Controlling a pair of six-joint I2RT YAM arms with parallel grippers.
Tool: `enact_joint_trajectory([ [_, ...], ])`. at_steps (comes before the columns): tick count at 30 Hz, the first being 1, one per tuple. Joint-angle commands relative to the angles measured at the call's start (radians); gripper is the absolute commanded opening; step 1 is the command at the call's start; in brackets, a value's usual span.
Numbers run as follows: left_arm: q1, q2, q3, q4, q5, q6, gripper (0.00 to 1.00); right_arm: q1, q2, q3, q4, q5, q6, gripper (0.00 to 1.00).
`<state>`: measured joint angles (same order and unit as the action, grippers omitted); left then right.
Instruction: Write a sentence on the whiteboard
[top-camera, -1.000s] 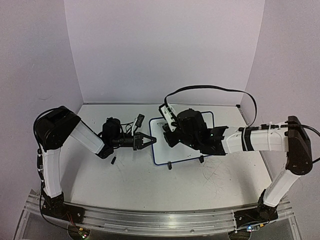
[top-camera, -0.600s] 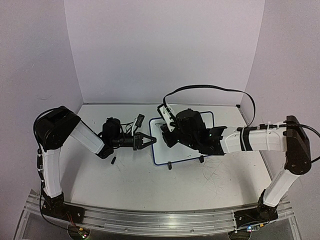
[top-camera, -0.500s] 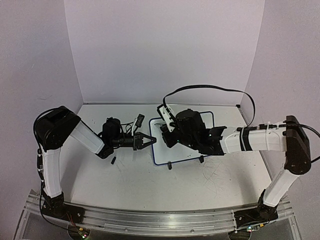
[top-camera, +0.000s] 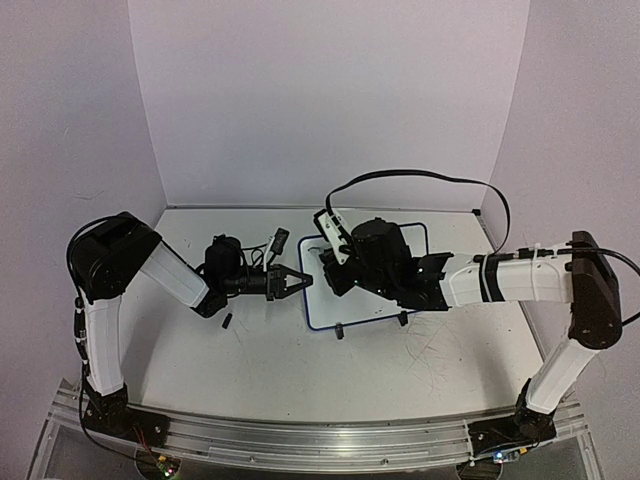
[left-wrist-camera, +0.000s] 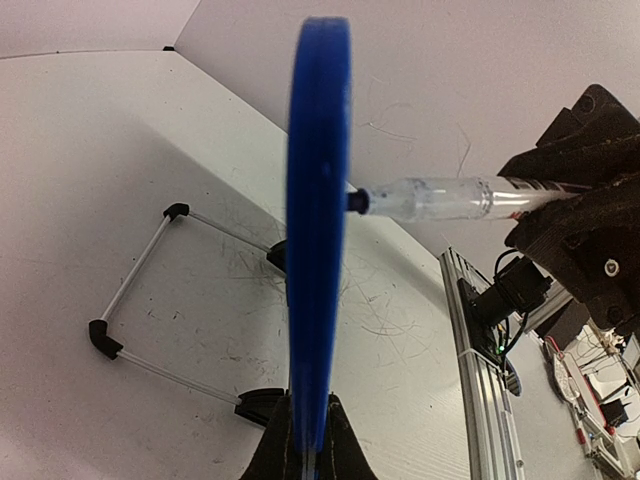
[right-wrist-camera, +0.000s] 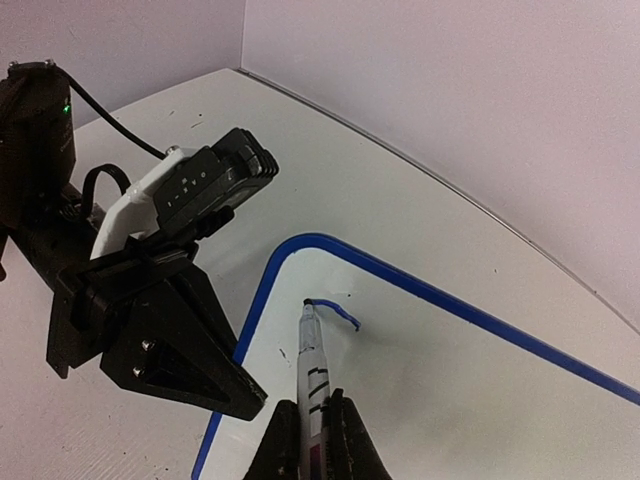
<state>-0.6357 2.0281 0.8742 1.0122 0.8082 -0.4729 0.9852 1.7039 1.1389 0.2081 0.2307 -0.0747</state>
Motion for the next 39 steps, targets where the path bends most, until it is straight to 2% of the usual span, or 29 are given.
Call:
enact_joint_trajectory([
  [1, -0.013, -0.045, -0.014, -0.020, 0.001, 0.022, 0.00, -0.001, 0.006, 0.018, -0.010, 0.001, 0.016, 0.00],
  [39, -0.013, -0.041, -0.010, -0.024, -0.007, 0.019, 0.00, -0.001, -0.049, -0.031, -0.035, 0.029, 0.018, 0.00],
])
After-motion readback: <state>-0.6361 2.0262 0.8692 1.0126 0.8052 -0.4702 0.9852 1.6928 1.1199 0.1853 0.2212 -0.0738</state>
